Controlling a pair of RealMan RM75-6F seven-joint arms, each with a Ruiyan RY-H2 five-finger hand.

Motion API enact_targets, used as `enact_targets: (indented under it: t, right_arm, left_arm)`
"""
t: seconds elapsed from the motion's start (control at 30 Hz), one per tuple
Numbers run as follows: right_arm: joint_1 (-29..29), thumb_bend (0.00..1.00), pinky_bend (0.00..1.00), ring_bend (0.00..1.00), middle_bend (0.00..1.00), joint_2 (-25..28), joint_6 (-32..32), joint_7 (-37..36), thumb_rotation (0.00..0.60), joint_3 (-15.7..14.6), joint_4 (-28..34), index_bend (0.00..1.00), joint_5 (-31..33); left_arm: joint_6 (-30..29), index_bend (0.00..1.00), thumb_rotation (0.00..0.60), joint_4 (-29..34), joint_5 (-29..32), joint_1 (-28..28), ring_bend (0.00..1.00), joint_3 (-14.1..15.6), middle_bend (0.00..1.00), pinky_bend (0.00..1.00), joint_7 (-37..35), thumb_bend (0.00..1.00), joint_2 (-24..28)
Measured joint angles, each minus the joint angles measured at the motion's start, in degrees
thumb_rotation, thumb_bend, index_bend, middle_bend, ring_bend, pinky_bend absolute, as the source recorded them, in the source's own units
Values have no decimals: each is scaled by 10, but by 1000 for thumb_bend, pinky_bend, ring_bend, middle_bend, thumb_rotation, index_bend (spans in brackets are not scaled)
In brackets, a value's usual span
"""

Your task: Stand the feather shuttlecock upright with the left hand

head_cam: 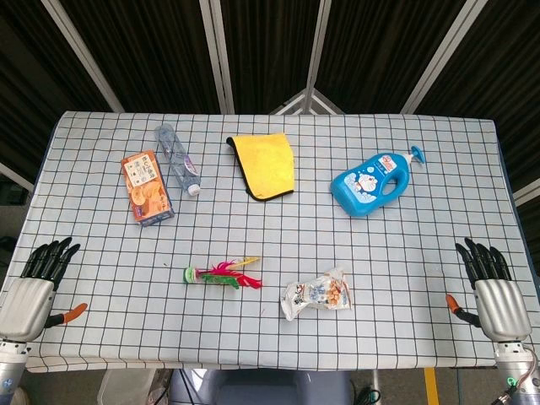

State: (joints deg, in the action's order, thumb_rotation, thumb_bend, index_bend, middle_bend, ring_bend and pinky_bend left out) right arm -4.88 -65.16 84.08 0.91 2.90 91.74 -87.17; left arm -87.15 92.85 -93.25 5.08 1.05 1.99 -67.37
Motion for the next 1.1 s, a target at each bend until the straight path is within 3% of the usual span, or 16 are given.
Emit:
enact_targets:
  t: [0.97,1.1]
  right_arm:
    - [1,334,0,0,0,2,-1,-1,600,0,5,0,3]
    - [1,334,0,0,0,2,0,-1,600,0,6,0,2]
  left_arm:
    - [25,3,600,14,5,8,0,4,0,0,17,141,4]
    - [43,139,600,26,0,24,0,0,0,0,43,208,5]
